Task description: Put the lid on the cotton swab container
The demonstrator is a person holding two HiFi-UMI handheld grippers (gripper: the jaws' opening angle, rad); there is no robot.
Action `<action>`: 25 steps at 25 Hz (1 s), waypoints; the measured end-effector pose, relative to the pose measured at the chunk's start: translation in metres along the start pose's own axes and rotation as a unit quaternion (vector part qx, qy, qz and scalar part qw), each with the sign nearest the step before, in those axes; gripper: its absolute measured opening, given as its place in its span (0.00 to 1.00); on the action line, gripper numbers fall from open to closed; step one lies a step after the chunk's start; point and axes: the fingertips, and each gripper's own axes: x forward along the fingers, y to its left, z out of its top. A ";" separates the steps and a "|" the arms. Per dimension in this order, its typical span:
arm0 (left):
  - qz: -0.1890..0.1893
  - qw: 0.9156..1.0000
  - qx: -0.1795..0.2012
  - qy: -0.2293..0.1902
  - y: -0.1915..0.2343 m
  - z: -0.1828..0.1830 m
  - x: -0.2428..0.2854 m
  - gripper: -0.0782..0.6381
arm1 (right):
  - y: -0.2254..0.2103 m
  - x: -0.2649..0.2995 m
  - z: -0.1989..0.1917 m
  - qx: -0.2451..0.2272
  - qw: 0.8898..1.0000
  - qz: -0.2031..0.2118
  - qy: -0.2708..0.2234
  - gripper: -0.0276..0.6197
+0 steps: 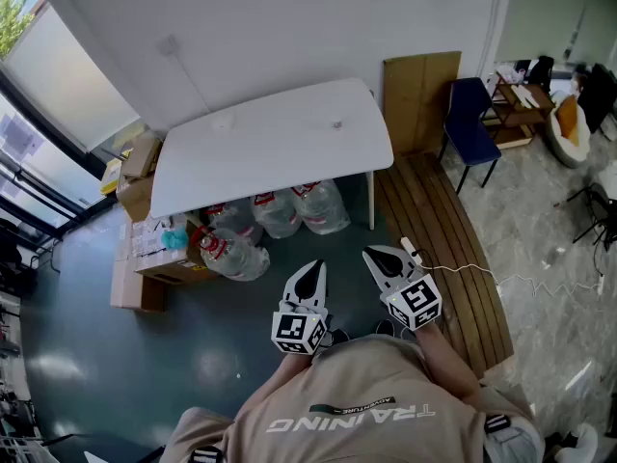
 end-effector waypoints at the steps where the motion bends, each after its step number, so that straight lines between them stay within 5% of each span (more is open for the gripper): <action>1: 0.001 1.000 0.000 0.001 0.003 0.000 0.002 0.13 | 0.000 0.002 0.000 0.002 1.000 0.000 0.001 0.07; 25: -0.049 0.999 -0.015 0.015 0.056 -0.013 0.014 0.13 | 0.026 0.028 -0.017 0.013 0.999 -0.037 0.019 0.07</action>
